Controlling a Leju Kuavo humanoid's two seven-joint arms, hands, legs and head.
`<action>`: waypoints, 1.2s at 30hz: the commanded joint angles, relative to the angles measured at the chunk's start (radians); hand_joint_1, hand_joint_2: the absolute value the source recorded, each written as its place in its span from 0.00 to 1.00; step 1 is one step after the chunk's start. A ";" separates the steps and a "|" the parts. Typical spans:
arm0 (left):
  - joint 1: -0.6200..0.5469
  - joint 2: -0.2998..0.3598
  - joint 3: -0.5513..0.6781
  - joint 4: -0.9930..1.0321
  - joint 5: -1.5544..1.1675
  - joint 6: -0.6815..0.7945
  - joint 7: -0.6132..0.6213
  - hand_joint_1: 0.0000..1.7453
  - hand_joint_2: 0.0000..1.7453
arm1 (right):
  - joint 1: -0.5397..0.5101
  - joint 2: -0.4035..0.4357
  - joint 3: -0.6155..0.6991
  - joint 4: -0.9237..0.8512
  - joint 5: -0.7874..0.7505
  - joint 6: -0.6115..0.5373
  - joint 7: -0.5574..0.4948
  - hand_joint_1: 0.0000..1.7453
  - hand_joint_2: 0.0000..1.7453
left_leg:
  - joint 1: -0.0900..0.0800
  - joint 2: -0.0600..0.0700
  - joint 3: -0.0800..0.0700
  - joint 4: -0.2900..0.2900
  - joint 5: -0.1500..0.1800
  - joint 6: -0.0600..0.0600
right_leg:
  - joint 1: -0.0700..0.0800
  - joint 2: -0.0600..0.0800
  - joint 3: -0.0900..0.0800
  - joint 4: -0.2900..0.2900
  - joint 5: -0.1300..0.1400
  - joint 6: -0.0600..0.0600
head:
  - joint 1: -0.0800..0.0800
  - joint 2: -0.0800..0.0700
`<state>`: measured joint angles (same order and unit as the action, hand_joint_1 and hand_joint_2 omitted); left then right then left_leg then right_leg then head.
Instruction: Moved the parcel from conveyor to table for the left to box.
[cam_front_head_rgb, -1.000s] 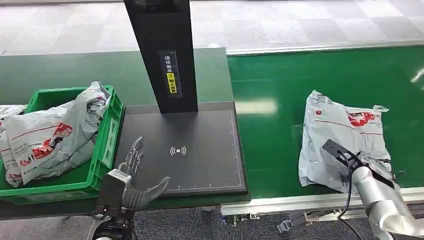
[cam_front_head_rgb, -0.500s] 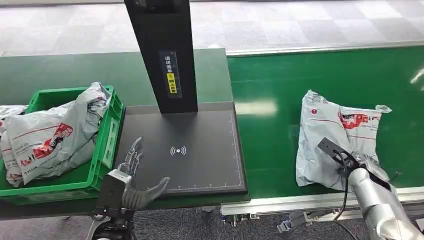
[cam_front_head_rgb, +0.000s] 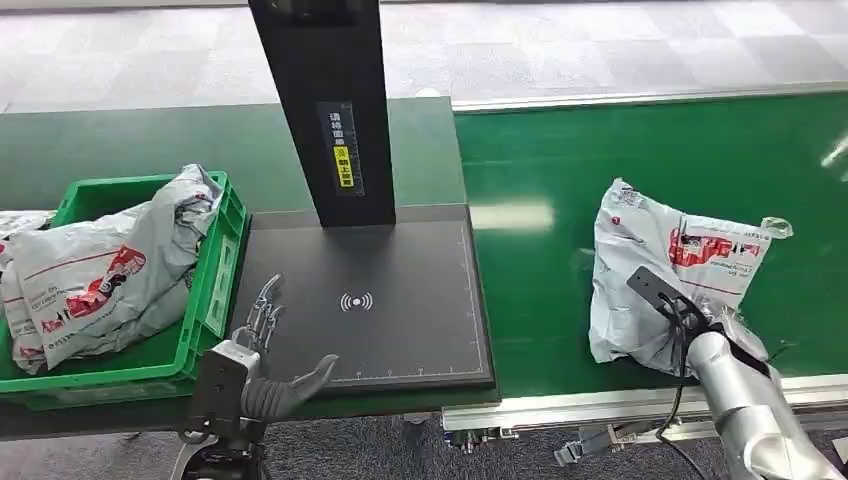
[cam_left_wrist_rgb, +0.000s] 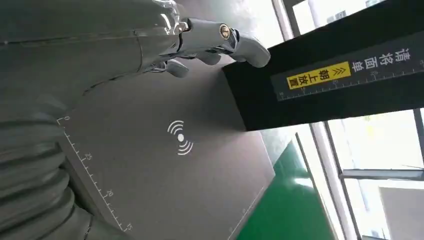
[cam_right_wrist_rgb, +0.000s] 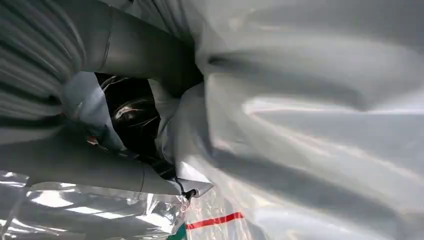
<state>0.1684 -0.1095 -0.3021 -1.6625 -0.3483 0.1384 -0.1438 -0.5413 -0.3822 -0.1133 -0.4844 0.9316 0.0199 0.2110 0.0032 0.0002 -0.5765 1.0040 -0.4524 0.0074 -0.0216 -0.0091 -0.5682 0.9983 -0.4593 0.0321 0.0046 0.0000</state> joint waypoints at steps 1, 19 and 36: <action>0.029 0.013 0.010 -0.024 0.002 0.019 -0.009 0.00 1.00 | -0.012 0.105 -0.083 -0.134 -0.150 -0.140 -0.127 1.00 1.00 | 0.000 0.006 0.002 -0.001 -0.001 -0.001 | 0.000 0.007 -0.001 -0.001 0.001 -0.002 | 0.000 0.000; -0.012 -0.001 -0.015 0.060 0.021 0.055 -0.059 0.00 1.00 | 0.140 0.193 0.016 -0.763 -0.871 -0.110 -0.377 1.00 1.00 | -0.001 0.003 -0.001 -0.001 0.000 -0.001 | 0.000 0.003 -0.003 0.000 0.000 -0.002 | 0.000 0.000; -0.043 0.004 -0.015 0.083 0.012 0.044 -0.057 0.00 1.00 | 0.182 0.218 0.577 -0.875 -1.013 0.121 -0.306 1.00 1.00 | 0.001 0.003 0.000 -0.002 0.000 -0.001 | 0.001 0.003 -0.002 -0.001 0.000 -0.002 | 0.000 0.000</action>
<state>0.1557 -0.1156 -0.3067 -1.6453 -0.3353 0.1823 -0.2037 -0.3369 -0.1842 0.2382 -1.3730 -0.0248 0.0832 -0.1228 0.0036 0.0005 -0.5795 1.0030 -0.4519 0.0067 -0.0214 -0.0094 -0.5720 0.9986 -0.4601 0.0313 0.0046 0.0000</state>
